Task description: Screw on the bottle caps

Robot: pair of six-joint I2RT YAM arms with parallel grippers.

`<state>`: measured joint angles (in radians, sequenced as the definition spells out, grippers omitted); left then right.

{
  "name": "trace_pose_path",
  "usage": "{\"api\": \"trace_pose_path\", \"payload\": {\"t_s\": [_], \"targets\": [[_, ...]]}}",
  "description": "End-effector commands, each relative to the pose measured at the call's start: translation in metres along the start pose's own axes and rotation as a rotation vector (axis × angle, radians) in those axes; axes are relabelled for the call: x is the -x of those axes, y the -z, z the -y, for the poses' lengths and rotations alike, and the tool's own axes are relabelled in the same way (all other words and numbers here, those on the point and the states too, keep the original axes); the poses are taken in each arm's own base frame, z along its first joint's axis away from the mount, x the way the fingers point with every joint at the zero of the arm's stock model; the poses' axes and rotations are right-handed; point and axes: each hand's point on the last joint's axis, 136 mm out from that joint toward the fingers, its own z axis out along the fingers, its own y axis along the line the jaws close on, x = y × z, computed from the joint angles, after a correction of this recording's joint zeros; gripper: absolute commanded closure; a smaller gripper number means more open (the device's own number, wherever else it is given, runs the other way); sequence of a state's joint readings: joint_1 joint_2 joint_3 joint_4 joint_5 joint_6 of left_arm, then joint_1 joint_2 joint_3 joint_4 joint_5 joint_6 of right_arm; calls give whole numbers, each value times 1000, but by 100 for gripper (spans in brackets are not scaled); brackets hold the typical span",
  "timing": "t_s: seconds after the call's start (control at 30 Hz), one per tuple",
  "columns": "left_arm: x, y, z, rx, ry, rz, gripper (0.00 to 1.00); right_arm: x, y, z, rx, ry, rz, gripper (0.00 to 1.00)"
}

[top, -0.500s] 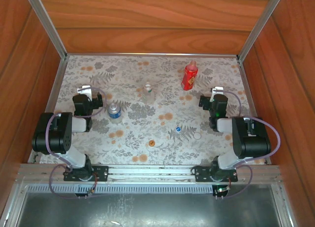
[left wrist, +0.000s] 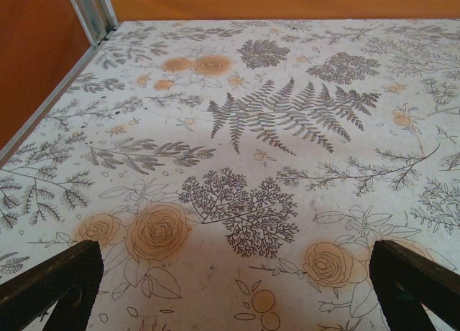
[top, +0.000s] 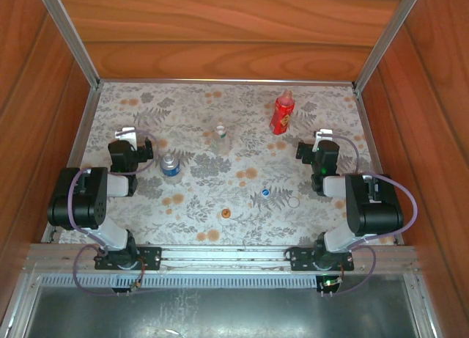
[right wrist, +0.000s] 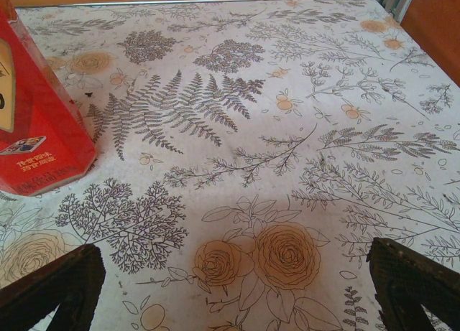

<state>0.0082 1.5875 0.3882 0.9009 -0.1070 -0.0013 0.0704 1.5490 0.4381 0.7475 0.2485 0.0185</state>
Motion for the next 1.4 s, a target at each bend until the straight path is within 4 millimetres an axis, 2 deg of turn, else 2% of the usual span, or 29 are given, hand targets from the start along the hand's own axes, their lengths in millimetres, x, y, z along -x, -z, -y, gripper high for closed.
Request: {"api": "trace_pose_path", "payload": {"t_s": [0.0, 0.3, 0.4, 0.5, 0.67, 0.73, 0.83, 0.9, 1.0, 1.17, 1.27, 1.37], "targets": [[6, 0, -1, -3, 18, 15, 0, 16, 1, 1, 3, -24, 39, 0], [5, 0, -1, -4, 19, 14, 0, 15, 1, 1, 4, -25, 37, 0], [9, 1, -1, -1, 15, 23, 0, 19, 4, -7, 49, 0, 53, 0], [20, 10, -4, 19, 11, 53, 0, 29, 15, -13, 92, 19, 59, 0], [44, 34, -20, 97, 49, 99, 0, 48, 42, -21, 131, 16, 56, 0], [56, 43, -19, 90, 67, 125, 0, 56, 55, -33, 177, 31, 67, 0], [75, 56, -13, 49, 74, 145, 0, 70, 76, -63, 281, 80, 84, 0], [93, 67, -3, 8, 63, 160, 0, 77, 89, -86, 364, 124, 80, 0], [106, 84, 19, -62, 16, 151, 0, 81, 101, -113, 446, 172, 73, 0], [118, 122, 66, -211, -49, 169, 0, 80, 103, -138, 513, 205, 64, 0], [118, 144, 96, -326, -69, 176, 0, 79, 101, -150, 546, 220, 54, 0], [104, 156, 118, -399, -111, 146, 0, 80, 99, -156, 565, 224, 52, 0]]}}
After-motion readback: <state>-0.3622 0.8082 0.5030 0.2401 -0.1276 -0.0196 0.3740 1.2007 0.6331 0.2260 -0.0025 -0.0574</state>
